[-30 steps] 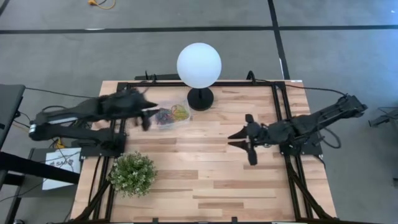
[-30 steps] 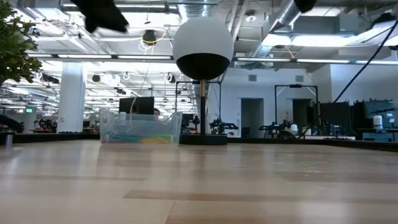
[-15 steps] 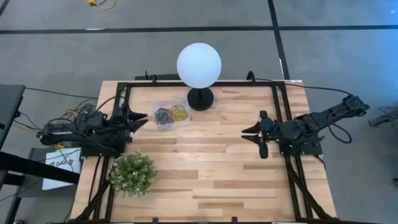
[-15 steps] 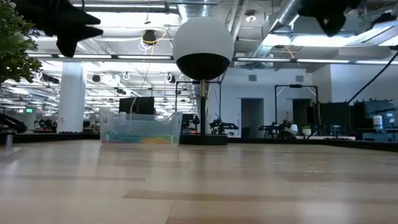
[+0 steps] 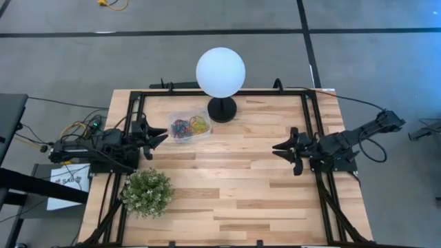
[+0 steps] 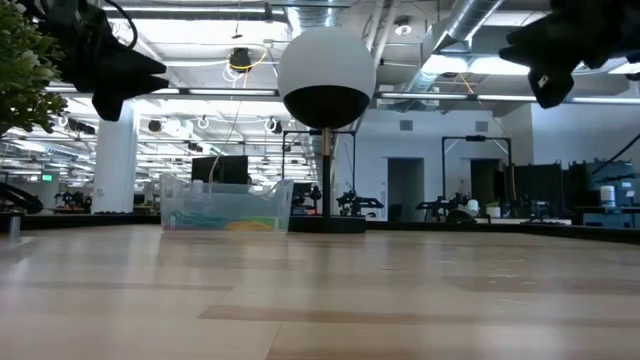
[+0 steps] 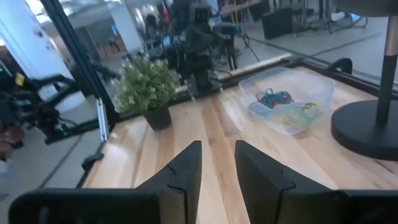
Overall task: Pick and place items into bin
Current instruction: Return to Home Position
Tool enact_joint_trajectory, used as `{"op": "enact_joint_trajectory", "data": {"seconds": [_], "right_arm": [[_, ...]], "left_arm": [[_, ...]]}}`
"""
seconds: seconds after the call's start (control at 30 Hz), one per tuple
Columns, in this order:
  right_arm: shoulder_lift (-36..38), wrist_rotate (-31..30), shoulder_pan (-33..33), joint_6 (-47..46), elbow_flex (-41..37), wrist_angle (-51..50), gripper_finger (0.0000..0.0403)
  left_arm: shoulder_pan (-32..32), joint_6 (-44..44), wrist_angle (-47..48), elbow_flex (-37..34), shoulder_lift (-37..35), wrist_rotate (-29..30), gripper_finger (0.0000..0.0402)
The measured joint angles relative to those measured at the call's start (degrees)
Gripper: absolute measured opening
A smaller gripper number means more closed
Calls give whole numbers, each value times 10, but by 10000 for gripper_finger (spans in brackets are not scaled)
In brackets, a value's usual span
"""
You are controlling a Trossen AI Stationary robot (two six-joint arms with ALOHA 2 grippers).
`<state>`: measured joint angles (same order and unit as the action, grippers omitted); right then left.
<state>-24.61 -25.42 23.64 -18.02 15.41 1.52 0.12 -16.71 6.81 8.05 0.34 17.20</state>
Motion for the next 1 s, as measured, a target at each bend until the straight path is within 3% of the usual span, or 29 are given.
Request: {"op": "enact_joint_trajectory", "data": {"seconds": [0.27,0.63,0.83,1.0], "right_arm": [[89,-1,-1,1,-83,25,91],[214,0,-13,50,-149,42,91],[245,23,-18,78,-149,43,91],[245,28,-18,76,-150,27,91]], "left_arm": [[0,5,9,0,0,3,123],[0,9,16,-1,0,56,123],[0,22,-115,-75,0,54,124],[1,42,-135,-68,4,16,124]]}}
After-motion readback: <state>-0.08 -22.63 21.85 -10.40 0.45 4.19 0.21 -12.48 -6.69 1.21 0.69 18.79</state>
